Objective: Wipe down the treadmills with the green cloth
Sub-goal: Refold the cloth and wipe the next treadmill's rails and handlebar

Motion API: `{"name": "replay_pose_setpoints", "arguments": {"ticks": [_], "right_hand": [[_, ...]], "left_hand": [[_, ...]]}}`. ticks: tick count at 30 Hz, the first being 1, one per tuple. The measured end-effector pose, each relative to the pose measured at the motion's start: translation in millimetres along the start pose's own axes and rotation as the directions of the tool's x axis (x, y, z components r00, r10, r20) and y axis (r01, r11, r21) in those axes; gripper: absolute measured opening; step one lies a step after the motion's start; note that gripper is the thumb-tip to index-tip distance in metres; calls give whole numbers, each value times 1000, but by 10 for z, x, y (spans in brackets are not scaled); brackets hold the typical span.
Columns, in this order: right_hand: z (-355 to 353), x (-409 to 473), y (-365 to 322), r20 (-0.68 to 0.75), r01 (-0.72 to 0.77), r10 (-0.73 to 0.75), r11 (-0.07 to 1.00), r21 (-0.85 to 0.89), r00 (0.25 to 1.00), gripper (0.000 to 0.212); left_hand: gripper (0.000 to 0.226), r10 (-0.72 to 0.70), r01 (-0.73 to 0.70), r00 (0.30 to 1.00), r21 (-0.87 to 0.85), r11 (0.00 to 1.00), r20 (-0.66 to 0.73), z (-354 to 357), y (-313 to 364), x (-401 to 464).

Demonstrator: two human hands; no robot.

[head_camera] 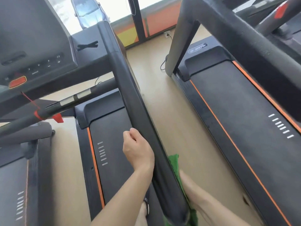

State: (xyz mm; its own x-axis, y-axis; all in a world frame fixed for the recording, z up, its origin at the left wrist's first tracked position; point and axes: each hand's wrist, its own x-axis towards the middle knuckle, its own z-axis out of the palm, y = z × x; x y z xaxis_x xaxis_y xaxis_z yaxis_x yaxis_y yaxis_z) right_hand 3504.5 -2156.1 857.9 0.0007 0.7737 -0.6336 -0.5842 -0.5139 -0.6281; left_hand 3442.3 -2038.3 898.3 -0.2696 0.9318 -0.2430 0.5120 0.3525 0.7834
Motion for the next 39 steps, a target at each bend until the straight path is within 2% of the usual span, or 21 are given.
{"name": "replay_pose_setpoints", "arguments": {"ticks": [1, 2, 3, 6, 8, 9, 11, 13, 15, 16, 18, 20, 22, 25, 28, 29, 31, 34, 36, 37, 39], "right_hand": [[-47, 5, 0, -19, -12, 11, 999, -51, 1000, 44], [-32, 112, -98, -22, -44, 44, 999, 28, 999, 46], [-2, 292, -193, -57, -4, 4, 1000, 8, 998, 50], [183, 1005, -770, 0, -5, 5, 994, -111, 1000, 65], [146, 1599, -1049, 97, 84, -81, 996, -25, 992, 62], [31, 1973, -1044, 70, 141, -139, 990, -29, 988, 61], [-391, 2944, -997, -18, 85, -86, 994, -62, 996, 76], [-593, 3243, -828, 39, 124, -122, 990, -63, 992, 91], [-411, 2618, -675, 81, 124, -125, 992, 16, 989, 87], [-222, 2046, -698, 116, 44, -43, 999, -3, 992, 82], [-111, 1651, -621, 217, -94, 91, 996, 6, 972, 77], [-118, 1328, -343, 191, -198, 186, 979, 44, 964, 72], [-194, 971, -64, 166, -199, 185, 978, 71, 969, 67], [-265, 610, 258, 101, -250, 240, 963, 99, 966, 76], [-244, 283, 494, -4, -265, 273, 938, 223, 962, 104], [-205, 146, 518, -71, -260, 288, 929, 263, 955, 104], [-138, -139, 590, -171, -264, 335, 904, 338, 927, 76], [88, -527, 864, -347, -237, 394, 878, 416, 851, 80], [302, -618, 999, -353, -123, 454, 738, 663, 818, 76], [408, -564, 1056, -359, 9, 457, 608, 794, 814, 71], [582, -416, 1085, -455, 293, 454, 384, 876, 766, 48]], "left_hand": [[38, -3, 3, 1000, -16, 1000, 8, 0, -7, 1], [38, -2, 3, 1000, -31, 1000, 12, 5, -4, 2], [39, 0, 0, 1000, -39, 999, 11, 11, -7, 12], [40, 14, -14, 1000, -55, 998, -1, 37, -24, 45], [39, 23, -23, 1000, -54, 998, -2, 51, -15, 60], [39, 23, -24, 1000, -48, 999, -3, 56, -25, 67], [40, 24, -25, 1000, -49, 998, -6, 60, -39, 72], [41, 34, -35, 999, -52, 998, -8, 65, -43, 73], [41, 46, -47, 999, -44, 998, -16, 62, -28, 78], [40, 52, -53, 998, -36, 998, -25, 62, -17, 87], [39, 54, -55, 998, -20, 998, -39, 64, -5, 102], [38, 44, -44, 998, -12, 999, -34, 64, -18, 96], [37, 31, -31, 999, 3, 1000, -27, 71, -30, 80], [36, 25, -26, 999, -8, 1000, -27, 75, -37, 84], [37, 5, -6, 1000, -26, 1000, -11, 77, -49, 101], [37, 1, -2, 1000, -29, 1000, -2, 70, -54, 100], [37, -2, 2, 1000, -33, 999, 21, 49, -65, 93], [36, -3, 5, 998, -40, 999, 62, 26, -91, 102], [35, -2, 7, 995, -52, 999, 95, 20, -91, 113], [35, -3, 11, 993, -58, 998, 121, -2, -93, 116], [34, -18, 33, 978, -69, 997, 208, -73, -93, 137]]}}
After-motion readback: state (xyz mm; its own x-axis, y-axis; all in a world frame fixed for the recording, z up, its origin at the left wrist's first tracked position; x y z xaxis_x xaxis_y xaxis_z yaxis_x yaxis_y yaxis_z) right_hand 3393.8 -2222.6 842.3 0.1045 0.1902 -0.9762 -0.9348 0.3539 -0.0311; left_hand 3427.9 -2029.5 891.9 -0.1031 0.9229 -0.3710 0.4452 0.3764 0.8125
